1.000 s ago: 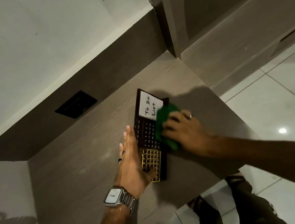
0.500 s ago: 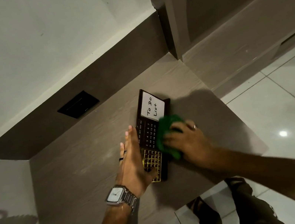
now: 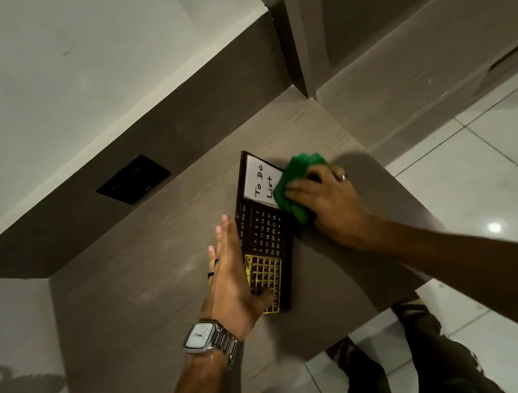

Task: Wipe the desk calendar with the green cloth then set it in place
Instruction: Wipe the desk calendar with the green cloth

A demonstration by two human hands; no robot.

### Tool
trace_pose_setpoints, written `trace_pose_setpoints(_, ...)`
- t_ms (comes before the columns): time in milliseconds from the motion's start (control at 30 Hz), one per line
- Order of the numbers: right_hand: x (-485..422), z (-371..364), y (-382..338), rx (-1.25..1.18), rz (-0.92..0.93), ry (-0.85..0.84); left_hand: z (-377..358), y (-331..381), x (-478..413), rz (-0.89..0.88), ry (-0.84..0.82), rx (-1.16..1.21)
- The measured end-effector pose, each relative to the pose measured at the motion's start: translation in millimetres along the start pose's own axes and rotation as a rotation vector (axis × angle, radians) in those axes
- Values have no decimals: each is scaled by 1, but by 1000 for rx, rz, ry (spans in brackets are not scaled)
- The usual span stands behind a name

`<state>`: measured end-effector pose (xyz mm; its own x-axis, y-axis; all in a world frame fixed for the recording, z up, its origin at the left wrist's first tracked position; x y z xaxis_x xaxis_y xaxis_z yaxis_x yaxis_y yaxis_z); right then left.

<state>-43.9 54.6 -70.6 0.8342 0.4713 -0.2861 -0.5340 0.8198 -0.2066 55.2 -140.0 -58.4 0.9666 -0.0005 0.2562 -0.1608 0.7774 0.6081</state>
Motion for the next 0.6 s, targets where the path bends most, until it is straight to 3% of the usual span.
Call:
trace_pose_setpoints(167,92,-18,-82,-115,268,-55,0,2,0,2,21,35)
trace_pose_setpoints(267,99,-18,-86,-130,362,-63,2,4,1,4,17,76)
trace_pose_setpoints(400,37,-3,-30,-117,157,-8,1,6,2,-27,-3,32)
trace_pose_setpoints(600,-36,4,34,15,-111,-94,3,10,3,-41,-14,40)
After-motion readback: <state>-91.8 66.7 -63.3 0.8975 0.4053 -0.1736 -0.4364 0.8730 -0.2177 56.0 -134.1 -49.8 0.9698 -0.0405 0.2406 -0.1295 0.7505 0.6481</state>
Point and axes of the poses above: each hand's wrist, its own x-axis away from the middle knuckle, its own z-axis out of the back of the hand, y = z × x, the point moved 6 cm from there along -x, towards the middle knuckle, and after that the axes turned 12 degrees about x, right-handed, at the moved point
